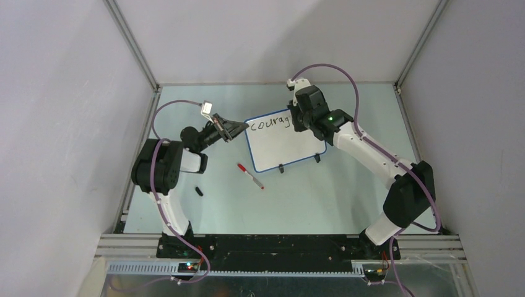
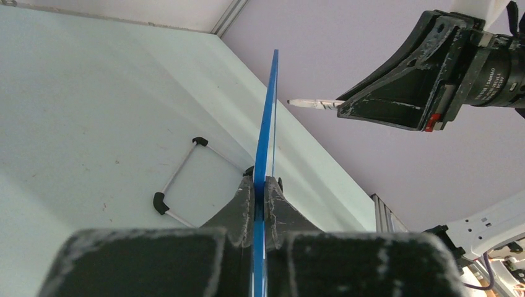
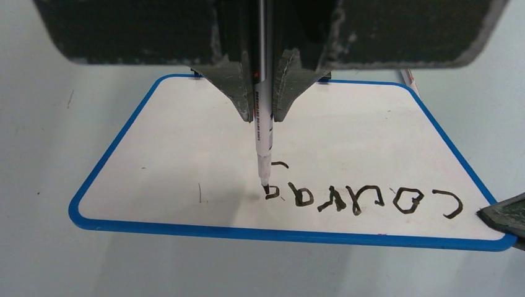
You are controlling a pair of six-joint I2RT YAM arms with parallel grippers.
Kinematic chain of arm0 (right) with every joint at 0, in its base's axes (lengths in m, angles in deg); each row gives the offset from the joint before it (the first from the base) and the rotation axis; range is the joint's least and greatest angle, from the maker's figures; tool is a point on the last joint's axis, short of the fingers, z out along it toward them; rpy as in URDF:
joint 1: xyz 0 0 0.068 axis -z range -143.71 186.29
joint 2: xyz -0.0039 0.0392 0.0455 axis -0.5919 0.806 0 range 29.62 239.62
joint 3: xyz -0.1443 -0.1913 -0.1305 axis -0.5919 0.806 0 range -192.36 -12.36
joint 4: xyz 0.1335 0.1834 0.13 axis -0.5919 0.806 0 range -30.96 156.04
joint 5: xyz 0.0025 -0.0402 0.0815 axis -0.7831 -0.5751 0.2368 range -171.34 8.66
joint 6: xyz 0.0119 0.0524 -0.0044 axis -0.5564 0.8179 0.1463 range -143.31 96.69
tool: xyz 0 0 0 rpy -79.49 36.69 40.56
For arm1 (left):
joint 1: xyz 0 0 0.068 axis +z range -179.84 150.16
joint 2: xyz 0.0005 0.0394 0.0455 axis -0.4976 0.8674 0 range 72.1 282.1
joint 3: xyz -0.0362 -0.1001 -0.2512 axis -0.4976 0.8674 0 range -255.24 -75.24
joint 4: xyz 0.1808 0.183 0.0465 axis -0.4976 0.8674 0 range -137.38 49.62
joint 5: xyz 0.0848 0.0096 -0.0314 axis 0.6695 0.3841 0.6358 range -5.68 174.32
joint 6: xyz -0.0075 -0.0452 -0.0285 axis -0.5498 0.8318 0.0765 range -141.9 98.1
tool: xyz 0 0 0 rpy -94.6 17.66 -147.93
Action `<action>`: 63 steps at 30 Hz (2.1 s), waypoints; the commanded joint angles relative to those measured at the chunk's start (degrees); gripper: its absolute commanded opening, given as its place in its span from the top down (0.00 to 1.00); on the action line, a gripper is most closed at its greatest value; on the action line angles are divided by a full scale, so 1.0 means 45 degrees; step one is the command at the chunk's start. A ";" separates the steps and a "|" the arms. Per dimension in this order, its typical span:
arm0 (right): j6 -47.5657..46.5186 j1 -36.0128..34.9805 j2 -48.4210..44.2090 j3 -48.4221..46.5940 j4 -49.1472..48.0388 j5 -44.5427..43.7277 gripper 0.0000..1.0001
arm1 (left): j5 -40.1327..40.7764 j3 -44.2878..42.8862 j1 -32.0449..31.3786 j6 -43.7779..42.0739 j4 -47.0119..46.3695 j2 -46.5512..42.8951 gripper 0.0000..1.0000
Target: Write a sentence on the whiteboard
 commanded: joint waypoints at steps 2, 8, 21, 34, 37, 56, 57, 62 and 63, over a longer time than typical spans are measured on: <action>-0.0095 0.0043 0.0118 -0.0363 -0.0231 -0.0065 1.00 | -0.0190 -0.0544 0.0076 0.0234 -0.0688 -0.0015 1.00; -0.0170 0.0110 0.0141 -0.0386 -0.0231 -0.0246 1.00 | -0.0163 -0.0510 0.0126 0.0279 -0.0688 0.0021 1.00; -0.0183 0.0336 0.0431 -0.0620 -0.0185 -0.0230 1.00 | -0.0195 -0.0566 0.0157 0.0288 -0.0688 0.0089 1.00; -0.0195 0.0332 0.0727 -0.0950 -0.0135 -0.0104 1.00 | -0.0214 -0.0540 0.0157 0.0241 -0.0688 0.0062 1.00; -0.0200 0.0347 0.0754 -0.0988 -0.0164 -0.0173 1.00 | -0.0200 -0.0525 0.0170 0.0238 -0.0688 0.0061 1.00; -0.0050 0.0484 0.1144 -0.1258 0.0157 -0.0845 1.00 | -0.0196 -0.0488 0.0166 0.0182 -0.0688 0.0032 1.00; -0.0038 0.0486 0.1142 -0.1243 0.0152 -0.0870 1.00 | -0.0196 -0.0488 0.0163 0.0181 -0.0688 0.0027 1.00; -0.0047 0.0538 0.1081 -0.1247 0.0113 -0.0865 1.00 | -0.0181 -0.0488 0.0161 0.0181 -0.0688 0.0020 1.00; -0.0046 0.0542 0.1072 -0.1269 0.0111 -0.0834 1.00 | -0.0187 -0.0488 0.0171 0.0181 -0.0688 0.0021 1.00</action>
